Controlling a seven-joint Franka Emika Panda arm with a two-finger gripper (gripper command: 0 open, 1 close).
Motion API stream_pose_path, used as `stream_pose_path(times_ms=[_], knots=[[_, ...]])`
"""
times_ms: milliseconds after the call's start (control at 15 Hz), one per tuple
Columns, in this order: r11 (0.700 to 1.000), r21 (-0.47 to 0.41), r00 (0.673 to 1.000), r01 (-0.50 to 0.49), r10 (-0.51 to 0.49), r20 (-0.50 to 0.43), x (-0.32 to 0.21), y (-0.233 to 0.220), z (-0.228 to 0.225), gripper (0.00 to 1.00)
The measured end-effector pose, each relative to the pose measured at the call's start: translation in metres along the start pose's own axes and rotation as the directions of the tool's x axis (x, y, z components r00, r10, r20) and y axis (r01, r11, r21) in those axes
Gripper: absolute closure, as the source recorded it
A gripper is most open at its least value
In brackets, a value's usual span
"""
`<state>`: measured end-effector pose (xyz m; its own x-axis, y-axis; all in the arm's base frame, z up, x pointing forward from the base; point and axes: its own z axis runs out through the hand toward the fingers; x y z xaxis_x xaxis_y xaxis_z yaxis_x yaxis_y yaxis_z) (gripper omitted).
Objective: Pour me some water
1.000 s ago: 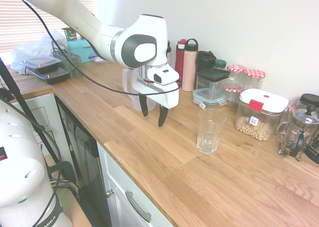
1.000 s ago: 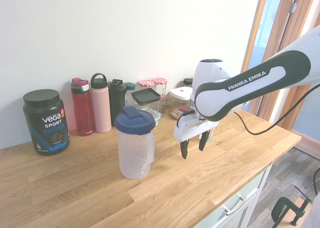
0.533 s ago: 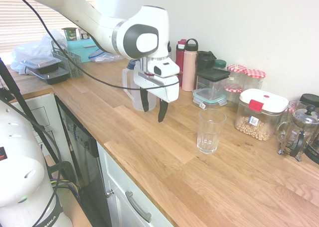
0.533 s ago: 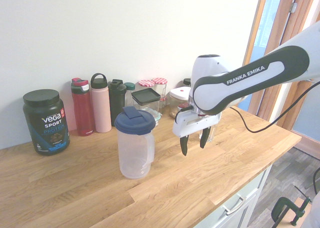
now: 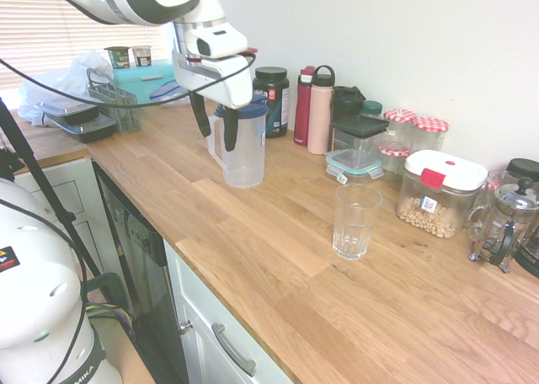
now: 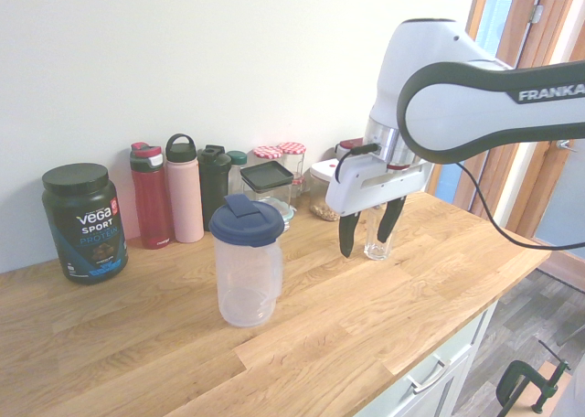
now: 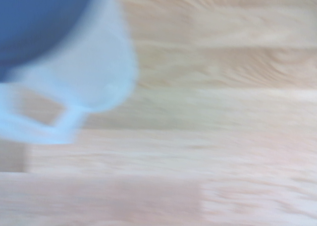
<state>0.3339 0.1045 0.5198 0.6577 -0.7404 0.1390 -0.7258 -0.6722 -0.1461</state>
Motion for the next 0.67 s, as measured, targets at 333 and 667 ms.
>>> stream_pose_path(times_ms=[333,667], knots=[[0.993,0.099,0.996,0.061,-0.053,-0.076,-0.067,-0.038,-0.001,0.00],[0.987,0.146,0.990,0.065,-0.046,-0.131,-0.084,-0.066,0.024,0.00]])
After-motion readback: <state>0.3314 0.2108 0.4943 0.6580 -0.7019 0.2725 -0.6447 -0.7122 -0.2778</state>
